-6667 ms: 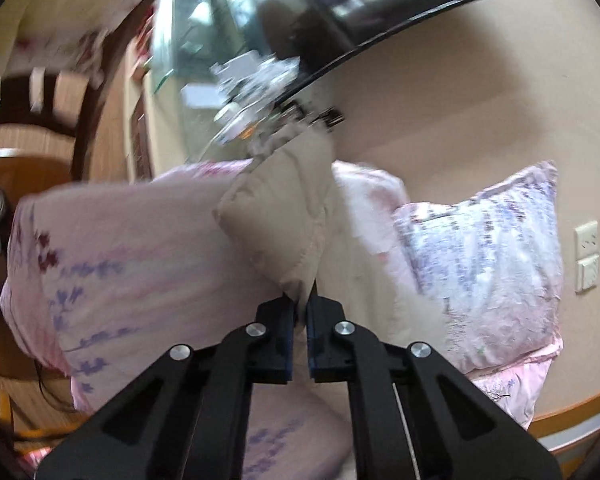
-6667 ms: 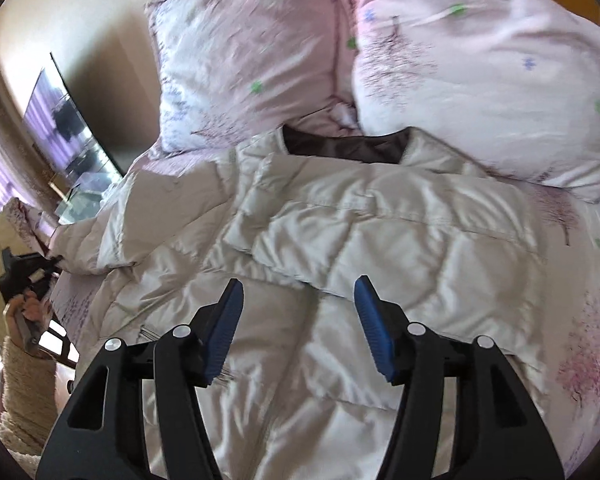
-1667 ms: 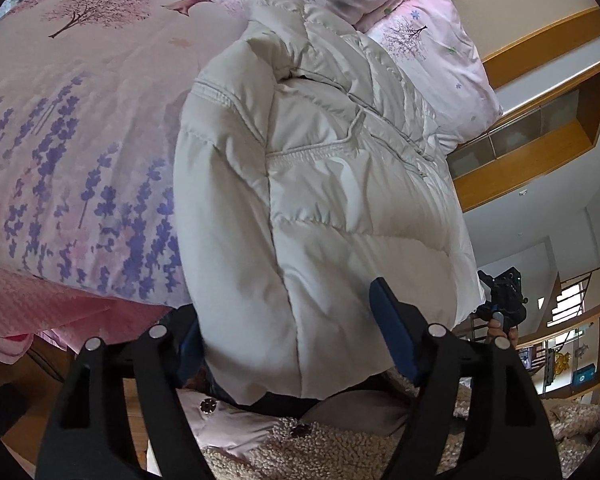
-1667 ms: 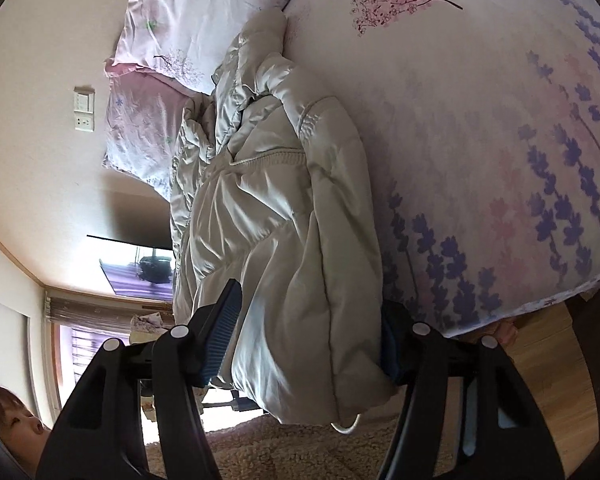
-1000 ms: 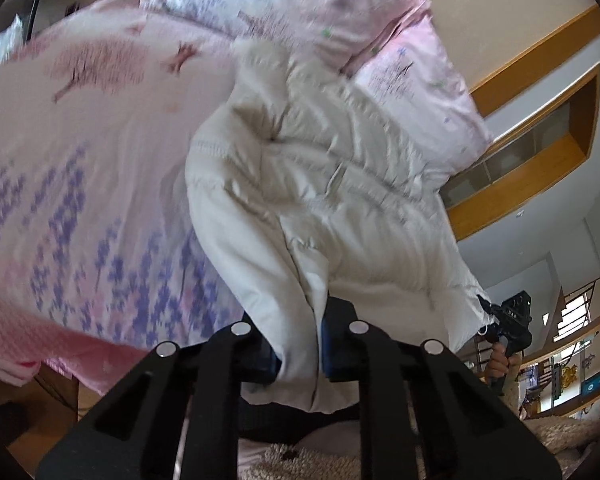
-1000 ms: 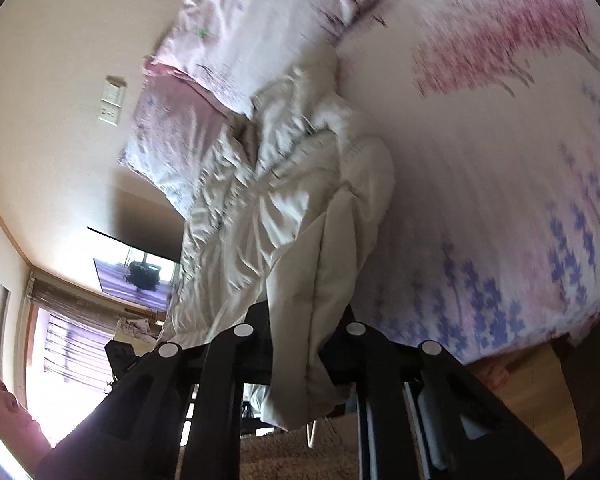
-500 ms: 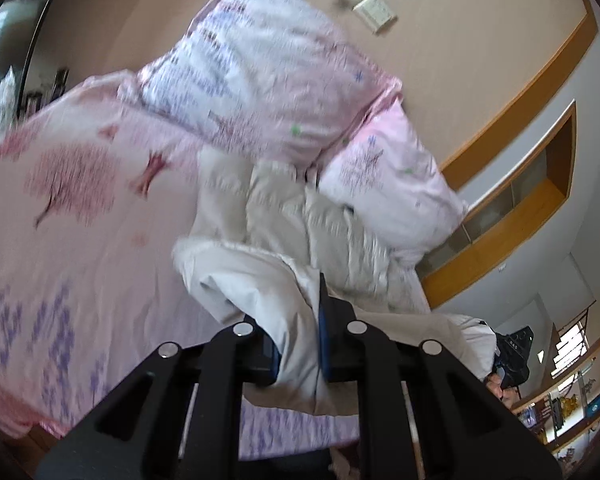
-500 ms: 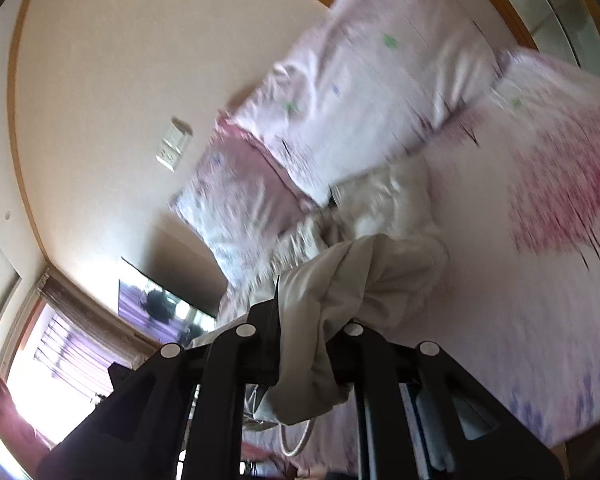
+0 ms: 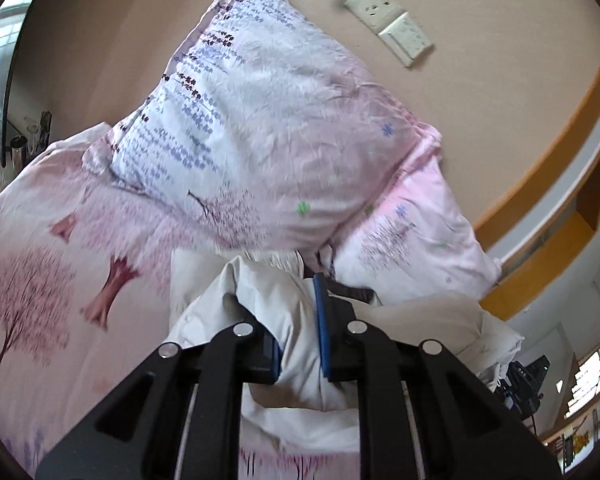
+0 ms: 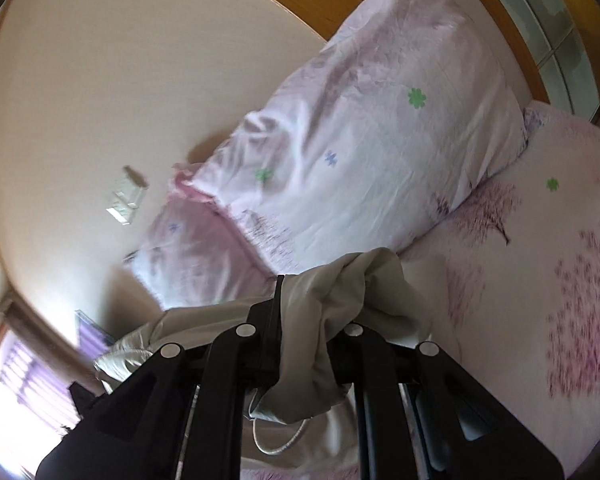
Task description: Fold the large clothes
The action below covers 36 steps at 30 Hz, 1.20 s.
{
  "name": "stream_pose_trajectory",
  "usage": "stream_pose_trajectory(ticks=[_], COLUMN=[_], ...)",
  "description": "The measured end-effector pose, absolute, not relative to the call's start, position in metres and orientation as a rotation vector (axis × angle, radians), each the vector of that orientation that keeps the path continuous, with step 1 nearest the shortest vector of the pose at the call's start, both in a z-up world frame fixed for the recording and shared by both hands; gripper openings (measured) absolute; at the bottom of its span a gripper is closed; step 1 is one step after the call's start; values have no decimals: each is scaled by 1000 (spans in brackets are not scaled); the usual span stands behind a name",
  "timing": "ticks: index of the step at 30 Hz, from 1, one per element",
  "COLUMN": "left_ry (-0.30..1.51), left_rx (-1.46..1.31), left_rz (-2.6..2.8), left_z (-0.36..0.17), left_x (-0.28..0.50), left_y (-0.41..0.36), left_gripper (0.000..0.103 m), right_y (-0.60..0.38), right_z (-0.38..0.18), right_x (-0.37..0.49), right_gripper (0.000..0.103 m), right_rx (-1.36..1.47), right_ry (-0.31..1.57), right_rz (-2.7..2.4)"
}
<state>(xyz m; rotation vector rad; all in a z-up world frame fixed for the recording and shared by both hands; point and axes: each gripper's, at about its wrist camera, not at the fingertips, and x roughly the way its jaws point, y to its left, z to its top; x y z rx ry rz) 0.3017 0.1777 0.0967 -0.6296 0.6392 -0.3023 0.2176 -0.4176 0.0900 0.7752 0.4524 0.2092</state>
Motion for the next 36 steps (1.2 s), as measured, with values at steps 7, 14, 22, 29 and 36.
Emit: stream_pose_trajectory(ticks=[7, 14, 22, 29, 36], left_ry=[715, 806, 928, 918, 736], left_rx=[-644, -695, -773, -953, -964], left_rz=[-214, -149, -101, -190, -208], left_z=[71, 33, 11, 2, 42], left_x=[373, 413, 446, 454, 435], left_y=[169, 167, 167, 182, 212], left_gripper=[15, 16, 28, 76, 89], right_y=[-418, -416, -429, -455, -451], right_z=[61, 33, 8, 9, 60], right_x=[294, 339, 373, 363, 315], right_gripper=[12, 12, 25, 57, 64], right_rx=[759, 778, 928, 1128, 808], right_ry=[598, 735, 887, 808, 556], right_rz=[57, -40, -89, 21, -101])
